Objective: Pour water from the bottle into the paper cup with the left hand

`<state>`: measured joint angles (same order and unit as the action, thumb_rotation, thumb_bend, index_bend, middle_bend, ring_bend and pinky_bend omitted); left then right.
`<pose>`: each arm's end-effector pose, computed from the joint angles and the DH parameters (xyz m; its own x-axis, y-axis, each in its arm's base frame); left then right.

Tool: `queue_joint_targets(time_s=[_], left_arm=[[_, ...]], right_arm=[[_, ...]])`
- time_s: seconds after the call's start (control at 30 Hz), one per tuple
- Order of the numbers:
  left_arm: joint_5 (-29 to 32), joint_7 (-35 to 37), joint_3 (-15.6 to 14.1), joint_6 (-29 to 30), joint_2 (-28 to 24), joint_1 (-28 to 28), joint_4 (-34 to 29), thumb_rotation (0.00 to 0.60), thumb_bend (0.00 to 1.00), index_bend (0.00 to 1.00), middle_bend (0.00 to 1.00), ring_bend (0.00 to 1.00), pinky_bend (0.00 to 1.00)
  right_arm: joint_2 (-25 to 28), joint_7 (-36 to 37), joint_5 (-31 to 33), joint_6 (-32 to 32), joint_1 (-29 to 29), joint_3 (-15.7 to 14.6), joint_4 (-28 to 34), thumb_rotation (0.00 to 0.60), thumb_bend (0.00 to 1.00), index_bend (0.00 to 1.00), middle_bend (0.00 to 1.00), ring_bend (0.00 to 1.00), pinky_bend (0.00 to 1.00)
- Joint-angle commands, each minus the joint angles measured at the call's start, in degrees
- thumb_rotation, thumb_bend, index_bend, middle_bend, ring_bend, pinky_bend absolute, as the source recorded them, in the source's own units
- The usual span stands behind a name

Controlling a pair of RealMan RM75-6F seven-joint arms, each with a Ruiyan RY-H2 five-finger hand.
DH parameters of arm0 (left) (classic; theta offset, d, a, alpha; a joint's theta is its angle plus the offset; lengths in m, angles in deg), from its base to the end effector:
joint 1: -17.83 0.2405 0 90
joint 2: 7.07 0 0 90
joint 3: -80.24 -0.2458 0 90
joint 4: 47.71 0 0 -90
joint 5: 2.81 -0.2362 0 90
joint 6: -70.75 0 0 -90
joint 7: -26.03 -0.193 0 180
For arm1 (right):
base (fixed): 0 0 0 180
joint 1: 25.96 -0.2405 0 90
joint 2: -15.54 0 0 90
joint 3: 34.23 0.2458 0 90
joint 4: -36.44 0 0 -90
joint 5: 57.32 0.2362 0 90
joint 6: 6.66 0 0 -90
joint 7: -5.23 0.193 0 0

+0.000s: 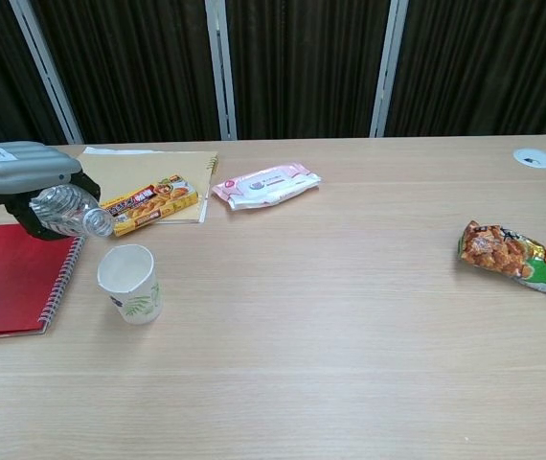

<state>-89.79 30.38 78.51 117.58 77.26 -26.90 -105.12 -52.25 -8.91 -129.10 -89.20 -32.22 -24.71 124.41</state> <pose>-0.2478 0.4302 -0.0239 0.7469 0.2416 0.6195 0.6411 -0.5090 -0.5744 -0.3502 -0.2618 0.1509 0.5782 0.0277 0.8155 -0.7977 0.2292 0.5578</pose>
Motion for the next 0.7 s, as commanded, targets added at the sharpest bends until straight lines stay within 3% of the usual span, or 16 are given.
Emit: queue_joint_targets(time_s=[0.03,0.7], left_arm=[[0.1,-1.0,0.1,0.2,-0.3,0.0,-0.3,0.600,0.50,0.55,0.50,0.32,0.33],[1.5,-4.8,1.0,0.2,-1.9,0.2,-3.1,0.600,0.50,0.55,0.50,0.32,0.33]], right_arm=[[0.0,0.0,0.0,0.0,0.0,0.0,0.0,0.600,0.00,0.00,0.00,0.00,0.00],[0.2,-0.1,0.0,-0.1,0.1,-0.1,0.4,0.600,0.00,0.00,0.00,0.00,0.00]])
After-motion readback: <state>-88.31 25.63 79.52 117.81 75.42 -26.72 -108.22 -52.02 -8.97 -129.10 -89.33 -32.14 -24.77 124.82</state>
